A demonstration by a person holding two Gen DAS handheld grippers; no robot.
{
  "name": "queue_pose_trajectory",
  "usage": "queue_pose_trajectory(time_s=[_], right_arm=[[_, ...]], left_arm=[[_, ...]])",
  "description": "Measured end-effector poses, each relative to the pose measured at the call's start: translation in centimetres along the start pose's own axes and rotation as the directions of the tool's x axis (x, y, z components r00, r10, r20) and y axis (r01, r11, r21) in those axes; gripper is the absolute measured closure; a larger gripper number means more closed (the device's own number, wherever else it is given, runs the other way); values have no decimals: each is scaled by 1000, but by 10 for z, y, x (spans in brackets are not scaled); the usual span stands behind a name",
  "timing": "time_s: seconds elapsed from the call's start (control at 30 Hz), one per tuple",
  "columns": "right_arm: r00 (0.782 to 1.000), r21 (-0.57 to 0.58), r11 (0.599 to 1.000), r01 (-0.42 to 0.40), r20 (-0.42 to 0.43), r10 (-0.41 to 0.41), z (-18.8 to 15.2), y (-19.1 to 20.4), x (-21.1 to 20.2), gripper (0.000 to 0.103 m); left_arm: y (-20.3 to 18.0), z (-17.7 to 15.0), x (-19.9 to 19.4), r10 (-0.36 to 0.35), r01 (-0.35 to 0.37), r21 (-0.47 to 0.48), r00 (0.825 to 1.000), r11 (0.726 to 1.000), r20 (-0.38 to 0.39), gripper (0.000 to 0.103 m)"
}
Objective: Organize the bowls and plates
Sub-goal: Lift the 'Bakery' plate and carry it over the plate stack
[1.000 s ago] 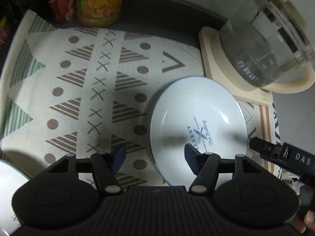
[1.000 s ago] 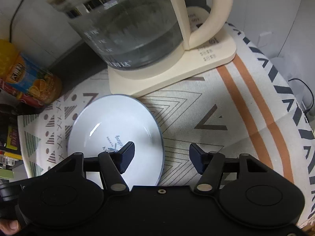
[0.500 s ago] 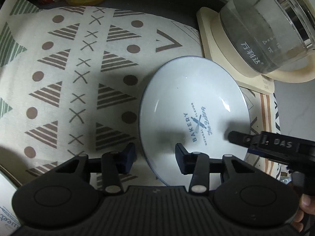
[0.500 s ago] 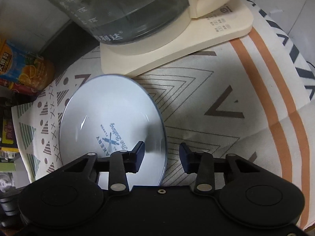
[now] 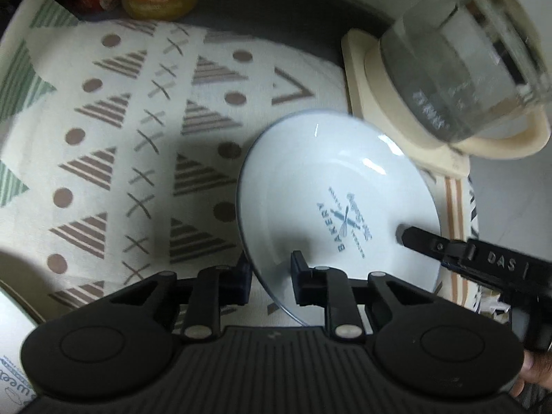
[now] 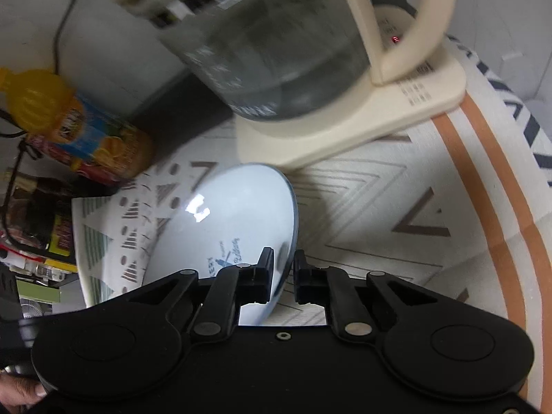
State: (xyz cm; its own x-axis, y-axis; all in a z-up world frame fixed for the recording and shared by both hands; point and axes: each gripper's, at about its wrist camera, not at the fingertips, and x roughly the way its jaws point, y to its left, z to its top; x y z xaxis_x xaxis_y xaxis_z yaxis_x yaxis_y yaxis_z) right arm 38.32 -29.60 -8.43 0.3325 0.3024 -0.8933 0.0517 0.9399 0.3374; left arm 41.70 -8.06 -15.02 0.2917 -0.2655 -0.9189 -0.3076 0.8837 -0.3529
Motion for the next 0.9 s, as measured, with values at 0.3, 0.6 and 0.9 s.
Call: queue_pose_trajectory(time_s=[0.3, 0.6, 0.9], right_arm=[[998, -15, 999, -35, 59, 36, -6, 17, -17, 91], [995, -52, 997, -64, 79, 68, -19, 36, -30, 90], [991, -124, 988, -87, 87, 98, -37, 61, -39, 90]], left_arm=[[9, -2, -32, -23, 25, -17, 996, 1000, 91, 82], [17, -15, -64, -24, 30, -34, 986, 999, 165, 82], [32, -40, -92, -14, 28, -62, 976, 998, 217, 82]])
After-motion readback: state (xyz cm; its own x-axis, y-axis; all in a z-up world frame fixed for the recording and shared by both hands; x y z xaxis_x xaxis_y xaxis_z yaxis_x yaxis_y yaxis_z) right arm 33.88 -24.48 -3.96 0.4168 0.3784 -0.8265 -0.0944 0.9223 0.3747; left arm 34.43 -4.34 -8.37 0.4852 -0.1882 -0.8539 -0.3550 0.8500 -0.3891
